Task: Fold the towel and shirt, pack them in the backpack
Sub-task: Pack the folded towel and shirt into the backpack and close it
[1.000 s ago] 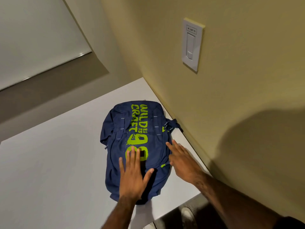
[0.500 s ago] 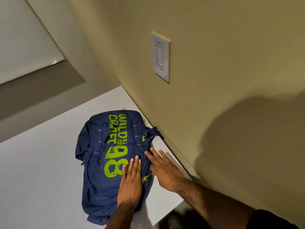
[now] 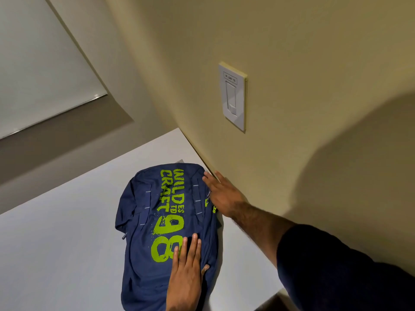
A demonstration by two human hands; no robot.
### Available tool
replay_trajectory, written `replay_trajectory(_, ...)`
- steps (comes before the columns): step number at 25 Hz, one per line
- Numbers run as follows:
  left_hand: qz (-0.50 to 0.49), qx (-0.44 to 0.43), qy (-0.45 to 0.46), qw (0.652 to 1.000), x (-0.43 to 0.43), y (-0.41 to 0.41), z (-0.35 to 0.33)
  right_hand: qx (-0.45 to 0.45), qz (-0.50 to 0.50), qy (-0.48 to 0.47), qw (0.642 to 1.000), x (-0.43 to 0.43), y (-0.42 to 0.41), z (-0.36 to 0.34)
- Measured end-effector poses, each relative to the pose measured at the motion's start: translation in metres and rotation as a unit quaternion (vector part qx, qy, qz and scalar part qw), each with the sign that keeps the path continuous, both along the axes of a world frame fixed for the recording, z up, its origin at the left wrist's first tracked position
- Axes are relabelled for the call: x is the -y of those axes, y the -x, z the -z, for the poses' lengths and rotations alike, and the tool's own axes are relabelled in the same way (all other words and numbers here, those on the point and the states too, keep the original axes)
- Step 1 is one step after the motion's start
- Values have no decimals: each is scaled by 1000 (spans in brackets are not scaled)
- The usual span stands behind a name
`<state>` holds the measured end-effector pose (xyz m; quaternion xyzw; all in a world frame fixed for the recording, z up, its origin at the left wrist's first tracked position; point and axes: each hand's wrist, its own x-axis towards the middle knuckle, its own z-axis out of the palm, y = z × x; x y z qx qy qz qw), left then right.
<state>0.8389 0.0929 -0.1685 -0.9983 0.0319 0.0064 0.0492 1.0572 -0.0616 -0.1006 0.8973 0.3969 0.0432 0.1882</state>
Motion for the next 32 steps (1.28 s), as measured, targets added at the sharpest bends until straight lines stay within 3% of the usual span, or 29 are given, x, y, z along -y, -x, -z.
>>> replay_trajectory(5,40,36,-41,998,-4,1,16,25,62,2,998,-13,-60,-3)
replay_trajectory(10,34,-10,63,997,-9,19,3,-128,56,-87,986,-36,-46,-15)
replay_trajectory(12,-33,16,115,993,-35,11,-16,-186,114,-161,963,-41,-7,0)
replay_trajectory(14,-189,47,174,965,-77,4,-26,-240,157,-212,934,-38,42,28)
replay_trajectory(16,-334,55,224,914,-119,9,-19,-235,177,-224,929,-28,83,49)
replay_trajectory(18,-404,23,290,867,-137,15,-8,-263,192,-210,922,-19,110,62)
replay_trajectory(22,-397,28,430,810,-113,6,4,-256,223,-198,920,-12,112,62)
replay_trajectory(28,-383,12,527,759,-37,-4,5,-216,230,-197,928,-5,85,66)
replay_trajectory(30,-393,25,501,771,-12,-12,1,-204,238,-211,926,-5,80,65)
replay_trajectory(32,-388,59,395,831,7,-19,-10,-194,211,-214,934,-10,82,58)
